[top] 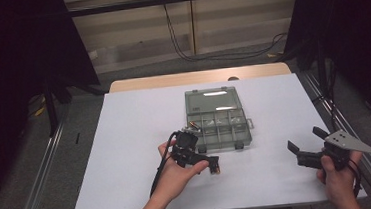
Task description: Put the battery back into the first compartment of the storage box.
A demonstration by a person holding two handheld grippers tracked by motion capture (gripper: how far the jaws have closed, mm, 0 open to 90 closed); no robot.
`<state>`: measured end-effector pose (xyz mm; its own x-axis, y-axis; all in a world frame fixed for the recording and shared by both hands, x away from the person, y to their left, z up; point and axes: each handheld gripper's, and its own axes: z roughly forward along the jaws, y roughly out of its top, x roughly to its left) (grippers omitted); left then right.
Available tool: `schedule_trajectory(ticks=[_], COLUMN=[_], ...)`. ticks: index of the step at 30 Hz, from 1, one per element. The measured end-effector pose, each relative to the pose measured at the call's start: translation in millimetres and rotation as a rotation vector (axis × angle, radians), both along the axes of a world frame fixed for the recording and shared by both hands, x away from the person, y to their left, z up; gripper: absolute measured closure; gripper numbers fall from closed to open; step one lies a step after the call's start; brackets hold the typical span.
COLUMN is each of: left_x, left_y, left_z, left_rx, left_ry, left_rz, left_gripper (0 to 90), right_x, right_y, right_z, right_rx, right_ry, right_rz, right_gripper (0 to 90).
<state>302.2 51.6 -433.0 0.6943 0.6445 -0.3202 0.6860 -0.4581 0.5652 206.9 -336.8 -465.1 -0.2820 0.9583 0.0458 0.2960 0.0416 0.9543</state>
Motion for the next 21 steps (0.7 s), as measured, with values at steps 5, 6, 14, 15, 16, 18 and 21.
schedule_trajectory(ticks=[5, 6, 14, 15, 16, 18, 21], left_x=[-1.4, -1.5, -2.7, -3.5, -3.6, -3.2, -3.1], left_y=[0.2, 0.2, -3.8, -5.3, -6.2, -6.9, -8.6], left_z=[-5.0, -6.5, -14.1, -15.3, -16.1, -17.2, -19.2], left_rx=[0.02, 0.022, 0.041, 0.044, 0.047, 0.052, 0.057], left_ry=[0.008, 0.011, 0.035, 0.032, 0.029, 0.037, 0.036], left_rz=[0.003, 0.005, -0.018, -0.015, -0.009, -0.012, -0.013], left_gripper=[17.7, 17.7, 36.4, 38.3, 39.7, 42.5, 45.3], right_x=[0.1, 0.1, 0.5, 0.5, 0.5, 0.6, 0.7], right_y=[0.0, 0.0, 0.7, 0.7, 0.5, 0.3, 0.0], right_z=[-0.1, -0.1, -0.7, -0.6, -0.7, -0.8, -1.0], right_rx=[-0.001, -0.001, -0.006, -0.005, -0.006, -0.005, -0.005], right_ry=[0.002, 0.002, 0.004, 0.005, 0.005, 0.006, 0.006], right_rz=[0.0, 0.0, 0.002, 0.002, 0.001, 0.0, -0.003], right_gripper=[0.0, 0.0, 0.0, 0.0, 0.0, 0.0, 0.0])
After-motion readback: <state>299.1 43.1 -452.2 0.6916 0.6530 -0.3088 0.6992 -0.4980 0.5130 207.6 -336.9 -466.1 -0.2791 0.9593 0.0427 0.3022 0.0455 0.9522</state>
